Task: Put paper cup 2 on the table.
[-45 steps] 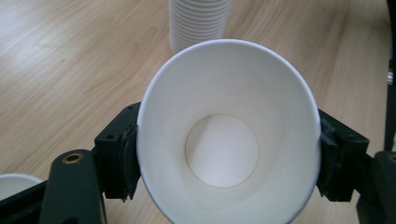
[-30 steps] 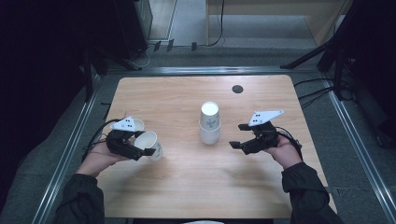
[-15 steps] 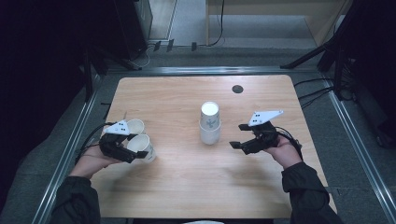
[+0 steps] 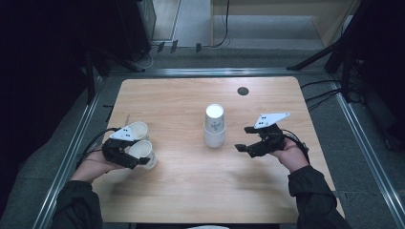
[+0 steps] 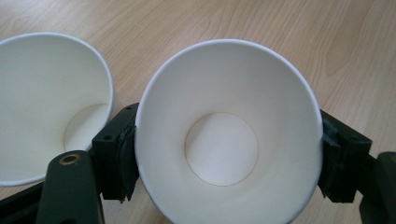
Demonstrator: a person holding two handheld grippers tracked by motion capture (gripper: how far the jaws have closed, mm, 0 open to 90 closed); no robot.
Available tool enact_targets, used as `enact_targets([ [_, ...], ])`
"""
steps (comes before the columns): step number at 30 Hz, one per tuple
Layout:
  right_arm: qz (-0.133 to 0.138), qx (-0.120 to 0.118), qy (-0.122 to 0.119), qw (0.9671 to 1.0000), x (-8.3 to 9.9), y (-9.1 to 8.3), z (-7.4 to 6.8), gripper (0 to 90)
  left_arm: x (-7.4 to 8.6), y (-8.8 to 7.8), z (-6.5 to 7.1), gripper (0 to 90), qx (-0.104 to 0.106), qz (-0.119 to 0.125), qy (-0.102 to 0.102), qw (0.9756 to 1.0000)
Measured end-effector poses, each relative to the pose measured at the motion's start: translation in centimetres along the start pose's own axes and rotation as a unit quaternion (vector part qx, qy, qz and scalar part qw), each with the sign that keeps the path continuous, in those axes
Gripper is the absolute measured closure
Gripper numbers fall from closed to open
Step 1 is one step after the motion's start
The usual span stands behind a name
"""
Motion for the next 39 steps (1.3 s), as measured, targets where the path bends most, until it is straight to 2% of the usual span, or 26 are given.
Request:
enact_targets([
  [12, 0.001, 0.001, 0.000, 1.0000, 0.0, 0.0, 0.0, 22.2, 0.0, 0.6, 0.0, 20.6, 0.003, -0.021, -0.002, 0.9998],
  [15, 0.001, 0.000, 0.000, 1.0000, 0.0, 0.0, 0.0, 22.2, 0.0, 0.8, 0.1, 19.9, 0.014, -0.026, -0.004, 0.9995],
  [20, 0.001, 0.000, 0.000, 1.0000, 0.0, -0.1, 0.0, 22.2, 0.0, 1.0, 0.1, 19.1, 0.011, -0.031, -0.001, 0.9995],
  [27, -0.001, -0.002, -0.002, 1.0000, 0.0, 0.0, 0.0, 22.2, 0.0, 1.1, -0.1, 17.4, 0.006, -0.039, -0.011, 0.9992],
  [35, -0.003, -0.002, -0.005, 1.0000, 0.0, 0.1, -0.1, 22.2, -0.1, 1.2, 0.0, 13.0, 0.011, -0.045, -0.015, 0.9988],
  [39, -0.004, -0.003, -0.005, 1.0000, 0.0, 0.1, -0.1, 22.2, -0.1, 1.0, -0.1, 12.8, 0.020, -0.041, -0.026, 0.9986],
])
Point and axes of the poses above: each handheld gripper's, and its own axes: y roughly forward along the jaws, x roughly out of its underside, z roughly to its right, the point moved 1 cm from there along y, roughly forward along the jaws, and after that the axes turned 12 degrees about -y, right-handed, at the moved point
